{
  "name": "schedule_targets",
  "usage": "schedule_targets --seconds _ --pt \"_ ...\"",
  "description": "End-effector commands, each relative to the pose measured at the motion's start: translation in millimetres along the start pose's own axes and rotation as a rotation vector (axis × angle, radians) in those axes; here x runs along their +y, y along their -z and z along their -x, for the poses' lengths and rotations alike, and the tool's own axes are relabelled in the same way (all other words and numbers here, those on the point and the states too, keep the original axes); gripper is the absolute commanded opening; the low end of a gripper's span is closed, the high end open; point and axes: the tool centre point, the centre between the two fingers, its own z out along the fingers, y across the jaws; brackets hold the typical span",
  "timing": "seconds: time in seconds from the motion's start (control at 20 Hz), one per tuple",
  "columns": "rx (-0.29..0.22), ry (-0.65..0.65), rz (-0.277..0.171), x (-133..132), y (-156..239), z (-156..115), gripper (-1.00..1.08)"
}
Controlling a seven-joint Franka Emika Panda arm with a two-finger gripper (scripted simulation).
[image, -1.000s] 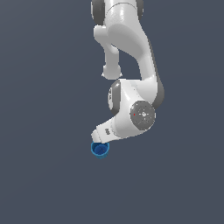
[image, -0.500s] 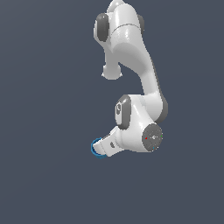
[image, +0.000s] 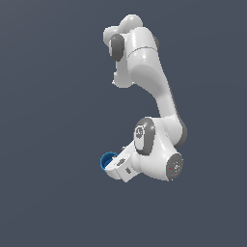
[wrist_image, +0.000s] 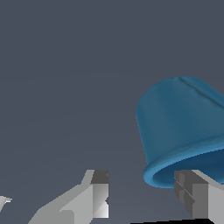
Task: Pick up the object and move it to a goal position.
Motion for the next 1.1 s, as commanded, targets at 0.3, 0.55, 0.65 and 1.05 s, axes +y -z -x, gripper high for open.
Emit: schedule_targets --seconds 0.3,0.55,0.65,1.05 --pt "-0.065 0.069 0.034 5.1 -7.9 -6.5 0.28" --pt "-0.079 0.083 0.041 6.2 -9.7 -7.9 0.28" --pt "-0.080 0.085 0.042 6.5 -9.9 -8.1 0.28" --pt "-0.080 0.085 0.042 6.6 -10.0 -7.9 -1.00"
